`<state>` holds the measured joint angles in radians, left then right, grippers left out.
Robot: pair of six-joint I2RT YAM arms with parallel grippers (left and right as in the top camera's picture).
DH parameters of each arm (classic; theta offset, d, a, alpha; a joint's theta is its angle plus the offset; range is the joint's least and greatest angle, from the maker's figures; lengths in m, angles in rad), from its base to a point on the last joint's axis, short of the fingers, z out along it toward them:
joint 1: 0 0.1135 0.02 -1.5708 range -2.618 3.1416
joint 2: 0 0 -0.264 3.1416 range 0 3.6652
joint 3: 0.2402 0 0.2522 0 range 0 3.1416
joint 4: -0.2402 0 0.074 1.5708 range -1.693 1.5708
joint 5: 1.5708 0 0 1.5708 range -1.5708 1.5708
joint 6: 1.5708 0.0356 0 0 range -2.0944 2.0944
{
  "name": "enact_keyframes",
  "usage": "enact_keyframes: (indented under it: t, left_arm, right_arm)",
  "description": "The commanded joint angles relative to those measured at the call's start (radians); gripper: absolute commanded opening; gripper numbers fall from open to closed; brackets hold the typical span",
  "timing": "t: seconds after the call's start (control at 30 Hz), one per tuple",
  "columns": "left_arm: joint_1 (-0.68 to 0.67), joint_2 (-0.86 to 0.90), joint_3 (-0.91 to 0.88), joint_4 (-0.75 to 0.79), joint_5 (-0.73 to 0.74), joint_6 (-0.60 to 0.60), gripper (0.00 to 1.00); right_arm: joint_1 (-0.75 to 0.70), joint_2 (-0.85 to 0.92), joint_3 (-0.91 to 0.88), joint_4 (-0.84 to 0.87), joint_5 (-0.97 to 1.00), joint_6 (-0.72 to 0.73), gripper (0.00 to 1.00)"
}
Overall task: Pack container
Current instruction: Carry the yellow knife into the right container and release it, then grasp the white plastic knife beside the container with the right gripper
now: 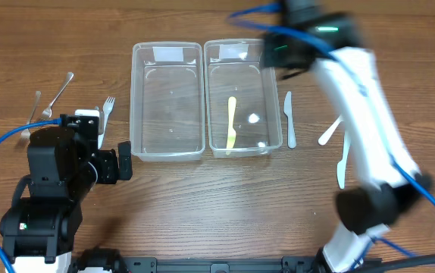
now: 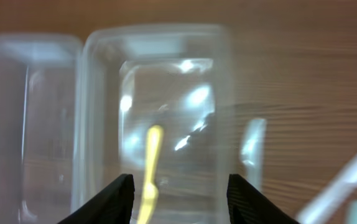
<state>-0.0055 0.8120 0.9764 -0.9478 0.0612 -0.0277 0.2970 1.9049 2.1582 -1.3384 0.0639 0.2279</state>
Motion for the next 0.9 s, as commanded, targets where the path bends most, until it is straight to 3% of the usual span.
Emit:
enact_keyframes:
  t: [0.0, 0.17, 0.47, 0.87]
  left_arm:
    - [0.005, -0.002, 0.027, 0.003, 0.018, -0.014, 1.0]
    - [0.005, -0.002, 0.027, 0.002, 0.018, -0.014, 1.0]
    - [0.005, -0.002, 0.027, 0.002, 0.018, -0.014, 1.0]
    - [0.005, -0.002, 0.027, 0.002, 0.018, -0.014, 1.0]
  right_arm:
    - [-0.183, -0.067, 0.016, -0.13, -0.018, 0.008, 0.51]
    - [-0.325, -0.063, -0.219, -0.122, -0.084, -0.019, 0.54]
    - [-0.296, -0.063, -0.733, 0.18, -0.111, -0.062, 0.61]
    - [-0.165, -0.059, -0.88, 0.386, -0.028, -0.105, 0.73]
